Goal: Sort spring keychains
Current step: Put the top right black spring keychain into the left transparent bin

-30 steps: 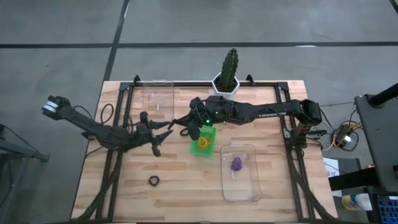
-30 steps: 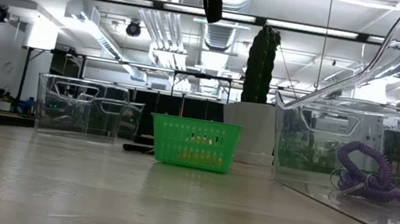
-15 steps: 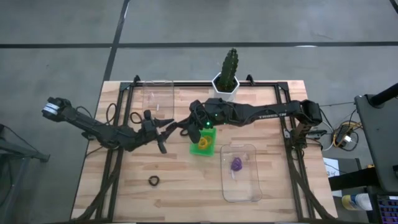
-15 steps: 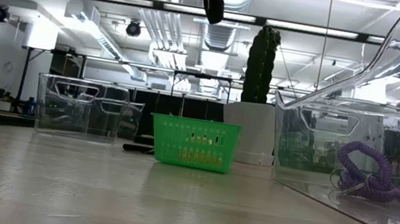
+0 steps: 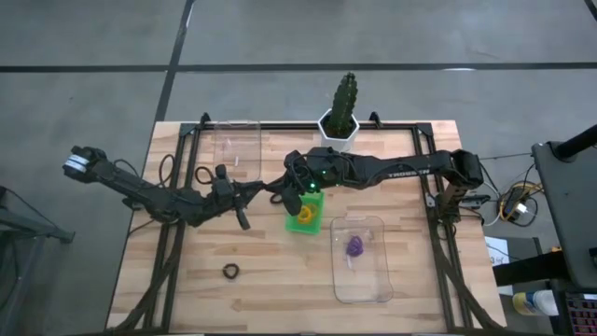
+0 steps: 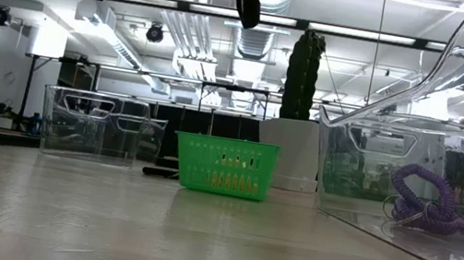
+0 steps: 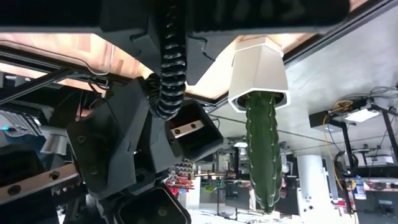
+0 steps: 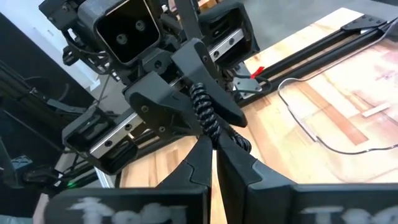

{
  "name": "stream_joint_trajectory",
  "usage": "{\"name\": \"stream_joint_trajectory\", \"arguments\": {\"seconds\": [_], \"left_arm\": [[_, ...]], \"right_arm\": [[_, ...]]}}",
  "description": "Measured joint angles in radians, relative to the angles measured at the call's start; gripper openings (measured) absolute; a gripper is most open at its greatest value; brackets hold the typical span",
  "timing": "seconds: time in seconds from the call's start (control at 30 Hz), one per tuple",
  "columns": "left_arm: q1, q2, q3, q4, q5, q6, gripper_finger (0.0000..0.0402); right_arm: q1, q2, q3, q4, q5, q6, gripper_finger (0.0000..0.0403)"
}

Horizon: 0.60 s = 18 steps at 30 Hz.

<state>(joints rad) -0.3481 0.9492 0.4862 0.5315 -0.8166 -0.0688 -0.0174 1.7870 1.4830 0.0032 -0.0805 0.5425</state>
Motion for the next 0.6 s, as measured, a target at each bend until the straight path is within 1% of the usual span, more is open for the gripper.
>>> {"name": "stream_joint_trajectory", "arguments": {"seconds": [0.13, 0.27, 0.37, 0.6], "left_arm": [[0.0, -0.002, 0.0, 0.0, 0.0, -0.016, 0.0013], [0.001, -0.004, 0.0, -0.001, -0.005, -0.017, 0.0013], [0.001, -0.01, 0.0, -0.01, -0.02, -0.014, 0.0012], [0.002, -0.051, 0.0, -0.095, -0.058, -0.038, 0.0012]], "right_arm": [[0.0, 0.0, 0.0, 0.0, -0.007, -0.02, 0.0015], [0.0, 0.0, 0.0, 0.0, -0.026, -0.034, 0.0032], [0.0, 0.0, 0.0, 0.0, -0.055, -0.049, 0.0049], [0.0, 0.0, 0.0, -0.034, -0.063, -0.056, 0.01]]}}
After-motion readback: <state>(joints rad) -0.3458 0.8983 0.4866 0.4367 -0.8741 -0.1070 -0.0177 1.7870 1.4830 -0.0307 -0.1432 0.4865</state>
